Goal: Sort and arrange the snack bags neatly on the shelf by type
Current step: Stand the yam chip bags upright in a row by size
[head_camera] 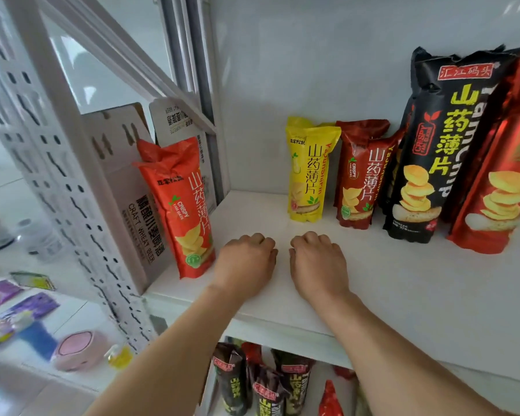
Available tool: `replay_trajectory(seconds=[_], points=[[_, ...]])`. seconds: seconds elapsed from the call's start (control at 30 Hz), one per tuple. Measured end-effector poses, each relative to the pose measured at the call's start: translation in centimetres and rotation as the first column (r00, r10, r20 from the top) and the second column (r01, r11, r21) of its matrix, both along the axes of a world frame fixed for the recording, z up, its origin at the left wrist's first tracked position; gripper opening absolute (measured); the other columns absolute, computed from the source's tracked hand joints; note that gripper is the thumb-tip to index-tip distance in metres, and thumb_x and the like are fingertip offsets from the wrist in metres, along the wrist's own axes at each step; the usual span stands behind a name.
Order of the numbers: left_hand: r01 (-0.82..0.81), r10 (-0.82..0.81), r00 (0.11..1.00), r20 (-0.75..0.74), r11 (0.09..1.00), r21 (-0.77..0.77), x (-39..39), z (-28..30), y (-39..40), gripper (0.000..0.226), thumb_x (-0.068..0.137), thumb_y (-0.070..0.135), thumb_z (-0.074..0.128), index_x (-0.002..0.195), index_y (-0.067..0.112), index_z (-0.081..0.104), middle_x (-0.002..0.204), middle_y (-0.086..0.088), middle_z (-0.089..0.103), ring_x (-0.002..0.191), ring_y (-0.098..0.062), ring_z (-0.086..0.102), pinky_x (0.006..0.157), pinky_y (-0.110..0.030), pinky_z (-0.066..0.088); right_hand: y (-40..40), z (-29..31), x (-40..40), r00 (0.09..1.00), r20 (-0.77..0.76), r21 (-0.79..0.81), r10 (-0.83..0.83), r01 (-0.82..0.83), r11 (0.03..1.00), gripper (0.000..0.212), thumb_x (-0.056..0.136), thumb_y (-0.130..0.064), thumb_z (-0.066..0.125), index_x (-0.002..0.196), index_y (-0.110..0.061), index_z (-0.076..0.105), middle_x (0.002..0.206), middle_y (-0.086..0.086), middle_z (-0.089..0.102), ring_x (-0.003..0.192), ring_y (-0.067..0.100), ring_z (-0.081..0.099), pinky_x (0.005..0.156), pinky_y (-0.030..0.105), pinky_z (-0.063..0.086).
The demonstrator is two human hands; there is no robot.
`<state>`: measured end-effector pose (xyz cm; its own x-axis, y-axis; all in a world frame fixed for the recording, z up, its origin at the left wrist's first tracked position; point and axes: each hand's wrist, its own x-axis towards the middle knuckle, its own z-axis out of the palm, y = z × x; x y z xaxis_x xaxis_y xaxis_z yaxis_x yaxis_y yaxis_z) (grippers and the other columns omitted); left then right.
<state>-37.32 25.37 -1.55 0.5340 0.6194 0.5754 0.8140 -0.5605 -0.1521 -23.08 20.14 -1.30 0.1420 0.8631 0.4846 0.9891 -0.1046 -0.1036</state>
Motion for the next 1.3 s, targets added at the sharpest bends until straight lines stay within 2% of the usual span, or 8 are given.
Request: replay_trajectory(seconds=[0.47, 0.7, 0.77, 0.83, 1.03, 1.1, 1.2, 1.3], points=[[-0.036, 0.035, 0.983, 0.181, 0.999, 0.0, -11.3, 0.4, -5.2, 0.033, 0.094, 0.034, 0.047, 0.085, 0.018, 0.074, 0.078, 0.004, 0.069, 0.065, -0.024, 0.067, 0.049, -0.032, 0.05, -1.5, 1.1, -8.5, 0.923, -0.295, 0.075, 0.247, -0.235, 0.969, 0.032, 0.101, -0.03, 0.048, 0.126, -0.015, 0.06, 0.118, 0.007, 0.062, 0.109, 0.03, 0.054, 0.086, 0.039, 0.045], [-0.061, 0.078, 0.913, 0.401, 0.997, -0.054, -13.5, 0.8, -5.3, 0.022, 0.094, 0.027, 0.054, 0.099, 0.011, 0.069, 0.101, -0.003, 0.068, 0.082, -0.026, 0.067, 0.064, -0.037, 0.056, 0.1, 3.4, -13.1, 0.612, -0.73, 0.076, 0.305, -0.371, 0.926, 0.073, 0.088, -0.05, 0.064, 0.149, -0.026, 0.031, 0.144, -0.007, 0.044, 0.131, 0.004, 0.042, 0.103, 0.021, 0.039], [-0.057, 0.113, 0.871, 0.479, 0.99, -0.129, -13.4, 0.6, -5.2, 0.025, 0.094, 0.021, 0.06, 0.115, 0.007, 0.064, 0.119, -0.009, 0.064, 0.1, -0.029, 0.066, 0.081, -0.038, 0.055, 0.5, 3.9, -13.7, 0.492, -0.808, 0.117, 0.324, -0.406, 0.906, 0.055, 0.087, -0.038, 0.071, 0.134, -0.036, 0.042, 0.122, -0.02, 0.052, 0.105, -0.018, 0.049, 0.083, 0.001, 0.038], [-0.015, 0.141, 0.809, 0.57, 0.975, -0.22, -13.1, 0.7, -5.2, 0.037, 0.096, 0.02, 0.058, 0.13, 0.006, 0.056, 0.132, -0.01, 0.058, 0.116, -0.029, 0.06, 0.094, -0.038, 0.05, 1.3, 3.8, -13.9, 0.397, -0.848, 0.155, 0.351, -0.448, 0.88, 0.042, 0.087, -0.027, 0.073, 0.113, -0.043, 0.045, 0.103, -0.029, 0.055, 0.084, -0.027, 0.053, 0.067, -0.003, 0.039], [0.14, 0.322, 0.558, 0.764, 0.872, -0.47, -12.6, 1.7, -5.2, 0.055, 0.103, 0.029, 0.05, 0.153, 0.016, 0.032, 0.152, -0.003, 0.042, 0.141, -0.018, 0.038, 0.107, -0.025, 0.032, 3.1, 2.6, -13.6, 0.281, -0.907, 0.166, 0.314, -0.447, 0.879, 0.082, 0.08, -0.04, 0.077, 0.149, -0.027, 0.033, 0.129, -0.009, 0.059, 0.108, 0.002, 0.061, 0.087, 0.018, 0.047], [0.23, 0.345, 0.466, 0.815, 0.842, -0.488, -12.3, 2.2, -4.9, 0.058, 0.104, 0.034, 0.049, 0.155, 0.018, 0.03, 0.155, 0.0, 0.039, 0.14, -0.011, 0.037, 0.111, -0.024, 0.033, 3.0, 2.5, -13.1, 0.27, -0.908, 0.187, 0.32, -0.421, 0.887, 0.075, 0.079, -0.038, 0.078, 0.143, -0.029, 0.04, 0.124, -0.009, 0.062, 0.104, -0.001, 0.063, 0.084, 0.016, 0.049], [0.349, 0.355, 0.347, 0.868, 0.81, -0.471, -11.4, 3.2, -4.1, 0.058, 0.104, 0.041, 0.043, 0.156, 0.021, 0.028, 0.151, 0.006, 0.042, 0.123, 0.002, 0.037, 0.095, -0.009, 0.035, 2.9, 2.7, -12.2, 0.257, -0.893, 0.259, 0.371, -0.382, 0.887, 0.046, 0.079, -0.029, 0.08, 0.114, -0.042, 0.054, 0.105, -0.018, 0.067, 0.089, -0.009, 0.066, 0.073, 0.009, 0.05], [0.366, 0.394, 0.244, 0.886, 0.808, -0.461, -11.0, 3.8, -2.0, 0.065, 0.1, 0.059, 0.037, 0.157, 0.031, 0.023, 0.153, 0.005, 0.042, 0.135, -0.01, 0.041, 0.108, -0.024, 0.031, 2.8, 2.2, -11.1, 0.282, -0.882, 0.282, 0.378, -0.327, 0.902, 0.056, 0.071, -0.041, 0.085, 0.119, -0.041, 0.057, 0.114, -0.007, 0.068, 0.096, -0.001, 0.068, 0.081, 0.019, 0.056]])
